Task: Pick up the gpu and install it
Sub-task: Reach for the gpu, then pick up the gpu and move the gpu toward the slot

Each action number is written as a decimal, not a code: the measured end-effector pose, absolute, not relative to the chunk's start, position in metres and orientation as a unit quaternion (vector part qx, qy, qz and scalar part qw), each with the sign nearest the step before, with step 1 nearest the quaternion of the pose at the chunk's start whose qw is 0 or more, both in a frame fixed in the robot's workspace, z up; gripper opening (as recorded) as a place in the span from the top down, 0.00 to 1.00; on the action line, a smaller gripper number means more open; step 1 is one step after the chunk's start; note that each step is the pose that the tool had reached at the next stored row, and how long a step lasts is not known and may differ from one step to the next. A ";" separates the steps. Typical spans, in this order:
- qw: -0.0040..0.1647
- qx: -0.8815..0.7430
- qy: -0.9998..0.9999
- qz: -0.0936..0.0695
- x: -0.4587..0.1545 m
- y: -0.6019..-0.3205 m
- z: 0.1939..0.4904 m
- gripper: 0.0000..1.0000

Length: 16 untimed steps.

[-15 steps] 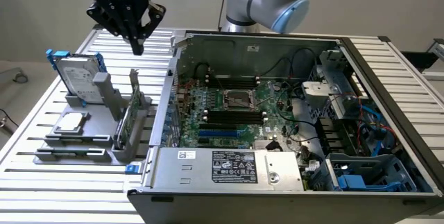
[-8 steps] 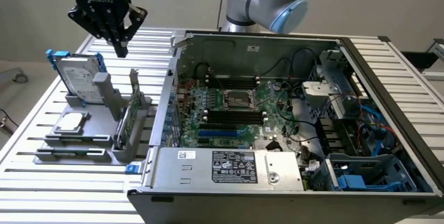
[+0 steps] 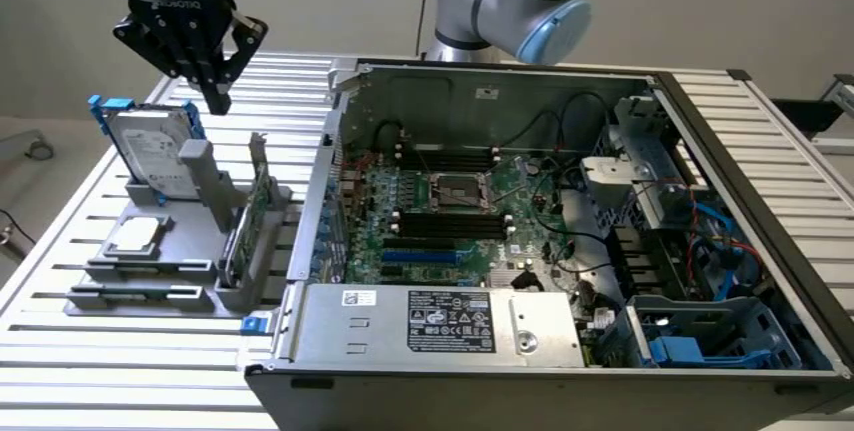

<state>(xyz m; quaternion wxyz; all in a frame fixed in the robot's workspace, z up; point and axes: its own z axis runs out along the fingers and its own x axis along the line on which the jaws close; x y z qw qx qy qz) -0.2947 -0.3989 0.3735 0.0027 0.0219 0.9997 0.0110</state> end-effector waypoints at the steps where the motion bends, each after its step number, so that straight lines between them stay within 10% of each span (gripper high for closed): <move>1: 0.003 0.022 1.000 0.011 -0.295 -0.399 0.373 0.89; 16: 0.003 0.022 1.000 0.011 -0.295 -0.399 0.373 0.83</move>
